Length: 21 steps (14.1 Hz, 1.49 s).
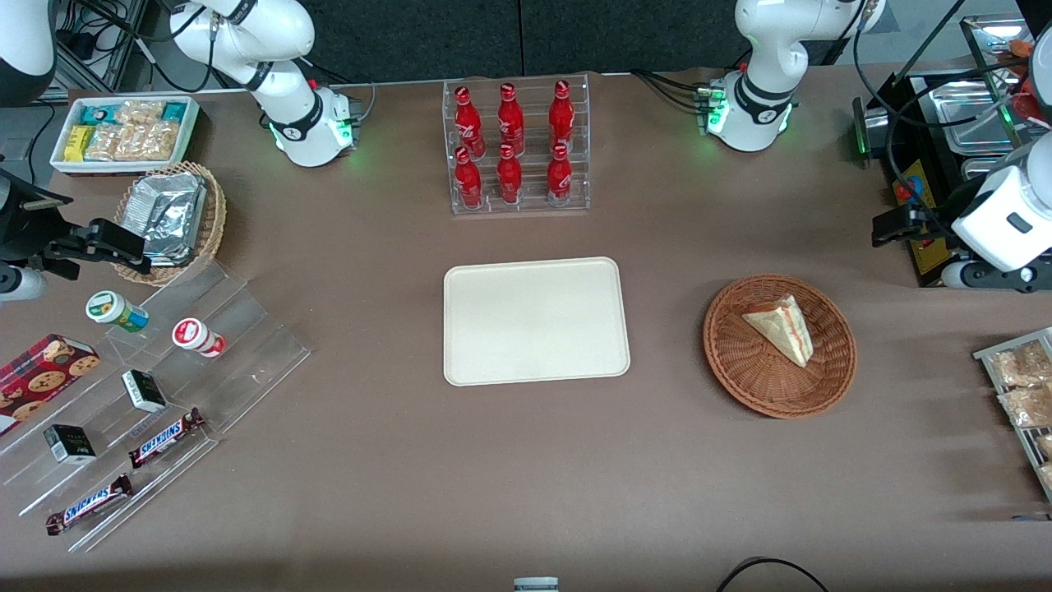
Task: Place sandwich from basket to tray
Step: 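Move the left gripper over the sandwich in the wicker basket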
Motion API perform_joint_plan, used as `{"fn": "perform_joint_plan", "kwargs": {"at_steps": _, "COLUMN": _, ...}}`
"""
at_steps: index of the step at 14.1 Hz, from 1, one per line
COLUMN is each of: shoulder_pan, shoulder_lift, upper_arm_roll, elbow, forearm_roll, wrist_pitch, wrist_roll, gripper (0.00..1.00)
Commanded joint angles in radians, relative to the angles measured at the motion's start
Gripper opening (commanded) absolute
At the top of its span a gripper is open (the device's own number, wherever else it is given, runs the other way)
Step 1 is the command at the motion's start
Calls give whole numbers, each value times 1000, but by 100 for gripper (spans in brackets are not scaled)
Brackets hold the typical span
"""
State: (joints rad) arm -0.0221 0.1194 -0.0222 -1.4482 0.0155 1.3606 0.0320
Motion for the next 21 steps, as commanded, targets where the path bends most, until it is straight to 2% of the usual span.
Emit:
{"fn": "perform_joint_plan", "kwargs": {"at_steps": 1, "shoulder_pan": -7, "shoulder_lift": 6, "upper_arm_roll": -11, "elbow": 28, "forearm_roll": 6, "wrist_pitch": -34, "wrist_roll": 13, "gripper": 100}}
{"fn": "perform_joint_plan", "kwargs": {"at_steps": 4, "shoulder_pan": -4, "shoulder_lift": 23, "upper_arm_roll": -10, "elbow": 0, "forearm_roll": 21, "wrist_pitch": -14, "wrist_roll": 3, "gripper": 100}}
{"fn": "perform_joint_plan", "kwargs": {"at_steps": 5, "shoulder_pan": -4, "shoulder_lift": 23, "upper_arm_roll": -10, "elbow": -35, "forearm_roll": 43, "wrist_pitch": 23, "wrist_roll": -7, "gripper": 100}}
{"fn": "perform_joint_plan", "kwargs": {"at_steps": 10, "shoulder_pan": -2, "shoulder_lift": 17, "upper_arm_roll": -8, "elbow": -257, "forearm_roll": 52, "wrist_pitch": 271, "wrist_roll": -125, "gripper": 100}}
{"fn": "perform_joint_plan", "kwargs": {"at_steps": 14, "shoulder_pan": -2, "shoulder_lift": -1, "upper_arm_roll": -8, "elbow": -463, "forearm_roll": 50, "wrist_pitch": 532, "wrist_roll": -364, "gripper": 100}}
{"fn": "perform_joint_plan", "kwargs": {"at_steps": 21, "shoulder_pan": -42, "shoulder_lift": -4, "upper_arm_roll": -12, "elbow": -696, "forearm_roll": 50, "wrist_pitch": 872, "wrist_roll": -722, "gripper": 100}}
